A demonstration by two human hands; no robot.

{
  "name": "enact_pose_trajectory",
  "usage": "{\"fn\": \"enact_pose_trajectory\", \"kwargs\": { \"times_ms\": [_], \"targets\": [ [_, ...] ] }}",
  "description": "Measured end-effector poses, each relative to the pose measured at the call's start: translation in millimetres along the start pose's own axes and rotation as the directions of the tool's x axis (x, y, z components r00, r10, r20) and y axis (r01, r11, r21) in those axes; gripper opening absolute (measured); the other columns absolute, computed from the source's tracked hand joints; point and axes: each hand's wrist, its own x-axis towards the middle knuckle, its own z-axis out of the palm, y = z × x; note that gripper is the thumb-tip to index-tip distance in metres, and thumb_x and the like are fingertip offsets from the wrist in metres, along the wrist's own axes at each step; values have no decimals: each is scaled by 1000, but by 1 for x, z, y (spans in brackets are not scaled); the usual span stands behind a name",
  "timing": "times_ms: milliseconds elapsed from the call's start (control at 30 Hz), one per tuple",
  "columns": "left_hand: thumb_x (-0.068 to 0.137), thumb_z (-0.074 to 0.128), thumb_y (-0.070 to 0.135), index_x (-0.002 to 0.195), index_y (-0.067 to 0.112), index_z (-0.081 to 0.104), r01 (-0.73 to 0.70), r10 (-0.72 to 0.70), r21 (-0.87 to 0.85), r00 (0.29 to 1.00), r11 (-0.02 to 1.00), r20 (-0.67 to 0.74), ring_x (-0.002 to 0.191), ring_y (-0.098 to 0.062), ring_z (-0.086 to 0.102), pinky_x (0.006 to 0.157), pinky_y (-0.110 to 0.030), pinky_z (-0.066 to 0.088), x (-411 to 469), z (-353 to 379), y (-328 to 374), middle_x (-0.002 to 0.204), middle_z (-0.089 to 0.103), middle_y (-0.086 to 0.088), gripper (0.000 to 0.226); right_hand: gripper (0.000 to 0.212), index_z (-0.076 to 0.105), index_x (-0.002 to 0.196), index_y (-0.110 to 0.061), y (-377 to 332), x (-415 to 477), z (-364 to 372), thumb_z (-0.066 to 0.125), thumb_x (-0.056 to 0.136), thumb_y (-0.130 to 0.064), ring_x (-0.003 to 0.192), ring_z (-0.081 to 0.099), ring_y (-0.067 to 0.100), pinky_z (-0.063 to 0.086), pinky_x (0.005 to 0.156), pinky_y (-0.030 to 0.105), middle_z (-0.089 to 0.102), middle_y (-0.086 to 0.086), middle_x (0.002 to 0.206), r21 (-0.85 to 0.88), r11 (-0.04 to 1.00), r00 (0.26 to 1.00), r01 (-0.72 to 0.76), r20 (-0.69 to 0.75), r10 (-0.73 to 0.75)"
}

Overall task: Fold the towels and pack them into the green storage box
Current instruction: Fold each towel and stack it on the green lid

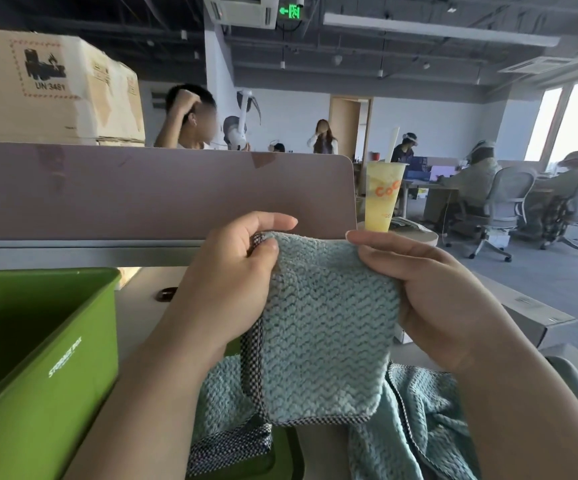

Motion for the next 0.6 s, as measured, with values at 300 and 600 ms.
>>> {"fn": "enact_pose_trajectory", "kwargs": {
  "times_ms": [300,600],
  "targets": [
    [88,63,25,86,38,72,42,-45,-45,996,998,-78,74,-28,66,72,-40,52,2,-3,-3,80,73,-10,16,26,72,95,-3,0,3,-8,64,70,-1,80,63,19,57,68,22,69,12,88,-11,997,997,72,23,-71],
    [75,75,31,90,34,76,51,-57,-112,997,992,-46,84,-14,72,87,-43,56,1,-5,-4,84,76,6,15,18,74,88,-13,1,4,-16,61,84,-1,75,65,15,56,73,21,74,5,81,-210,952,973,221,-24,-231]
  ]
}}
